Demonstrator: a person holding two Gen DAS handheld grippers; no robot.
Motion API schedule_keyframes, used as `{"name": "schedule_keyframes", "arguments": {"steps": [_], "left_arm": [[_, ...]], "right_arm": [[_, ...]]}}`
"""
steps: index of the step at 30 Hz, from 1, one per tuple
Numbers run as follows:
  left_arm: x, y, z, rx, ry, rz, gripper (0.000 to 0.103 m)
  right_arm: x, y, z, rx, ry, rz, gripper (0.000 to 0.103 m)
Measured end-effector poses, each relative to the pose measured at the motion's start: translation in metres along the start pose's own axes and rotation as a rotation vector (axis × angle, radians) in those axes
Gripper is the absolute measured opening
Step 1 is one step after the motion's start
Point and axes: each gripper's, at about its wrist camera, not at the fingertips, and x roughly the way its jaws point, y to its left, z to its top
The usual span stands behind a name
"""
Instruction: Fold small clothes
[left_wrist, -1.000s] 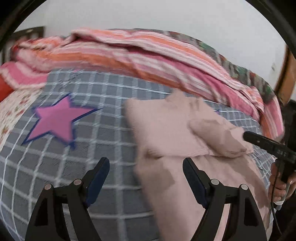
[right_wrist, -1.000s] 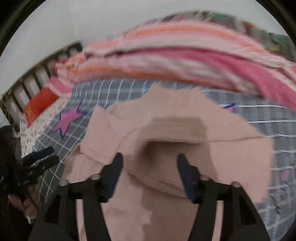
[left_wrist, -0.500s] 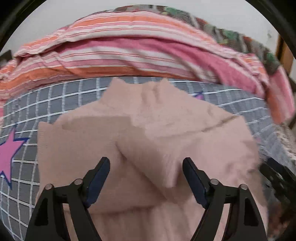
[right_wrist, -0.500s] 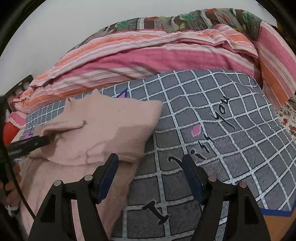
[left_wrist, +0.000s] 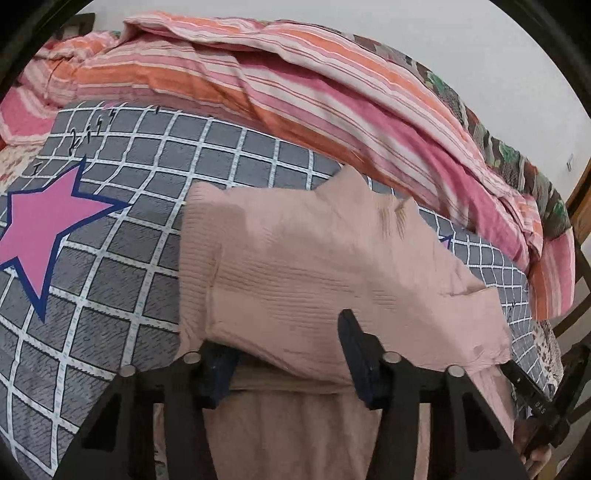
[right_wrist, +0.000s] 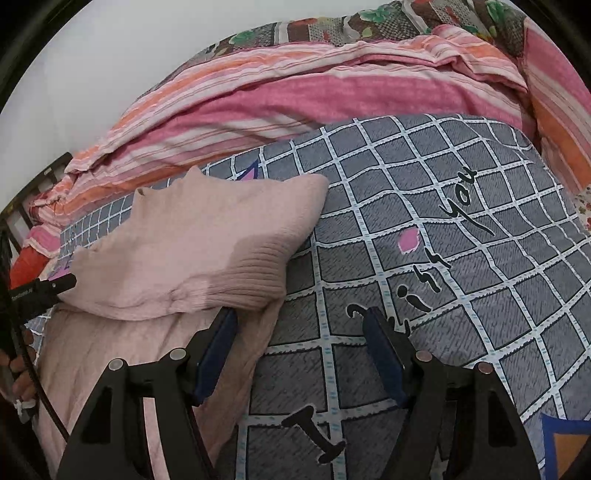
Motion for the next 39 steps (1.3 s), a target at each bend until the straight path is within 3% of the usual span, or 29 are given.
{"name": "schedule_keyframes", "arguments": {"steps": [5, 9, 12, 14, 17, 19, 23, 26, 29, 35, 39], "left_arm": [[0.002, 0.008, 0.005, -0.023, -0.012, -0.015, 0.037], [0.003, 0.016, 0.021, -0.025, -0.031, 0.037, 0.035], [0.011, 0.015, 0.026, 0.002, -0.003, 0.04, 0.008], [0.011, 0.011, 0.028, 0.033, -0.014, 0.024, 0.007], [-0.004, 0.01, 0.04, 0.036, -0.111, 0.002, 0.007], [-0.008, 0.011, 0.049, 0.024, -0.144, 0.023, 0.007], [0.014, 0.011, 0.04, 0.069, -0.089, 0.12, 0.007], [0.022, 0.016, 0.031, 0.069, -0.052, 0.119, 0.012], [0.026, 0.014, 0.026, 0.085, -0.044, 0.121, 0.019], [0.03, -0.006, 0.017, 0.193, -0.051, 0.238, 0.022], [0.03, -0.005, 0.018, 0.188, -0.048, 0.232, 0.022]], "right_arm": [[-0.001, 0.0, 0.0, 0.004, -0.005, 0.006, 0.071], [-0.002, 0.002, 0.0, -0.002, -0.01, 0.005, 0.071], [-0.008, 0.009, -0.002, -0.034, -0.022, 0.016, 0.07], [-0.018, 0.018, -0.001, -0.077, -0.047, 0.019, 0.07], [-0.032, 0.031, 0.014, -0.1, -0.094, 0.046, 0.071], [-0.027, 0.041, 0.033, -0.121, -0.089, -0.004, 0.074], [0.016, 0.039, 0.046, -0.118, -0.006, -0.125, 0.074], [0.043, 0.026, 0.04, -0.071, 0.074, -0.143, 0.069], [0.047, 0.023, 0.038, -0.064, 0.074, -0.144, 0.069], [0.052, 0.027, 0.037, -0.094, 0.073, -0.164, 0.069], [0.053, 0.026, 0.038, -0.09, 0.075, -0.161, 0.069]]}}
